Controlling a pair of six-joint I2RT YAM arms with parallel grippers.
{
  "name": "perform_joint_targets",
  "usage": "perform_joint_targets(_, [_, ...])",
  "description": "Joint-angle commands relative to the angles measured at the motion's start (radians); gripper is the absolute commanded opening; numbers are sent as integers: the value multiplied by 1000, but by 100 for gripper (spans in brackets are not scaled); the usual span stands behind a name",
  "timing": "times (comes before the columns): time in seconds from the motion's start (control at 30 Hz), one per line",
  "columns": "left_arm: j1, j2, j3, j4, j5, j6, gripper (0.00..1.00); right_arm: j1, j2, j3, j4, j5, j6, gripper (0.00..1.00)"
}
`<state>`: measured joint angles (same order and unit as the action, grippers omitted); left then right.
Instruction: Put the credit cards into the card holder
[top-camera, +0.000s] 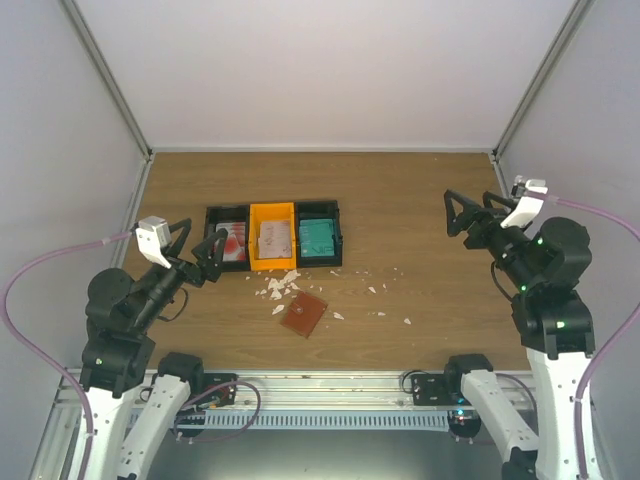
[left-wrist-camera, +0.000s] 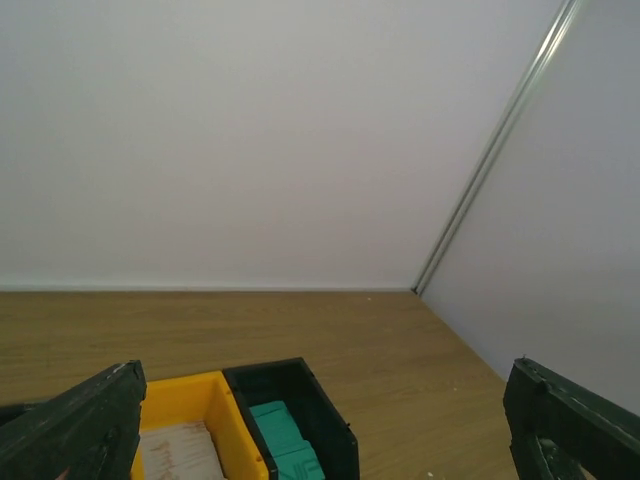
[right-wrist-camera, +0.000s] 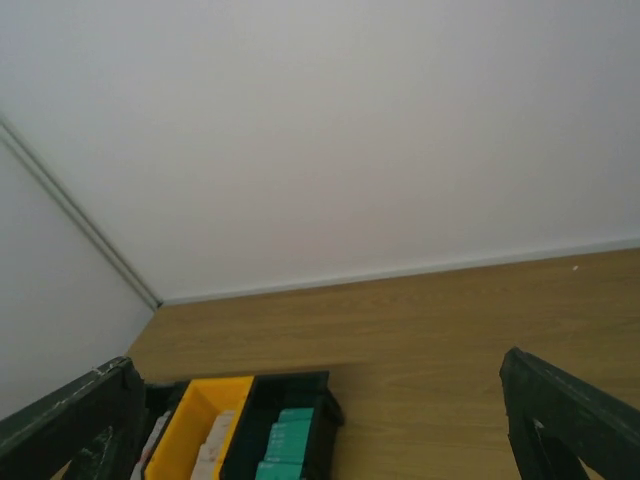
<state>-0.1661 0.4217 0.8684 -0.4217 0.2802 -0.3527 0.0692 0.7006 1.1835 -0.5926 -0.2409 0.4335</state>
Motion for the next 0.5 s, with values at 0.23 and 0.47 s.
perform_joint_targets(0.23, [40,60,-86,33,260,-25,99,-61,-41,-289,199,-441,119,99])
perform_joint_targets(0.47, [40,140,-199,31,362,-44,99,48,-6,-508,301,-472,166,99])
